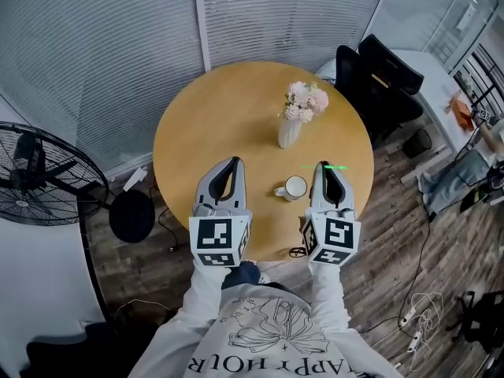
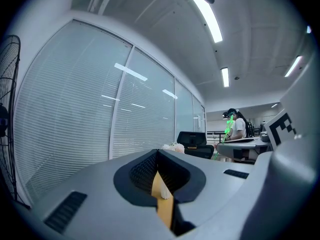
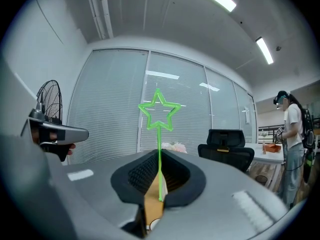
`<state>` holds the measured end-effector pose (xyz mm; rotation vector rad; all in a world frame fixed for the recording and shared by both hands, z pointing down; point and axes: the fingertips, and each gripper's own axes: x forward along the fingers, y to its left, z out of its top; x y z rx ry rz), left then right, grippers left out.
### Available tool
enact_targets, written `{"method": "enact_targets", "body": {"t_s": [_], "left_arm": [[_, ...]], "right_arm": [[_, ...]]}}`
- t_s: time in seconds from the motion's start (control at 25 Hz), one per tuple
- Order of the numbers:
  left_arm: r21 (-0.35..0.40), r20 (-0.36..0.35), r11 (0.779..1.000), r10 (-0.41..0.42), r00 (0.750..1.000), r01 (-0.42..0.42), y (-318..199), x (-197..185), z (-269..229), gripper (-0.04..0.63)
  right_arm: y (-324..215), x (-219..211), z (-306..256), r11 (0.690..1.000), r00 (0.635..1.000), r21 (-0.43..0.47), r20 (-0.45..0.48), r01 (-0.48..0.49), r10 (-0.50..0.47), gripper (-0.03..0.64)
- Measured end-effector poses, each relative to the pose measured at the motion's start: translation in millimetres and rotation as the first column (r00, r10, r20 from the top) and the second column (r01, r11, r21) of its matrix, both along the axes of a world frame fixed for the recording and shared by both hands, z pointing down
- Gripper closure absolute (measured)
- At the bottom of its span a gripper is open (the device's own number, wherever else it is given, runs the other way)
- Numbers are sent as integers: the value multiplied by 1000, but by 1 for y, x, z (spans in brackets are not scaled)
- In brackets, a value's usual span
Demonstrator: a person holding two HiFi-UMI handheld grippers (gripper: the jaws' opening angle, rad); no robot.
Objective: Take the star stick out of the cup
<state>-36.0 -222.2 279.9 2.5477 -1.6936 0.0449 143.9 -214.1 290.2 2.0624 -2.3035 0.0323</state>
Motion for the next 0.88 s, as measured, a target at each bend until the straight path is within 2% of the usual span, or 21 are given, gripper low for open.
{"method": "enact_targets", "body": {"t_s": [0.88], "left_arm": [[-4, 6, 1000, -1, 1000, 1, 1, 0, 1, 589]], "right_arm": [[1, 1, 5, 1000, 1000, -11, 12, -2, 2, 592]]}}
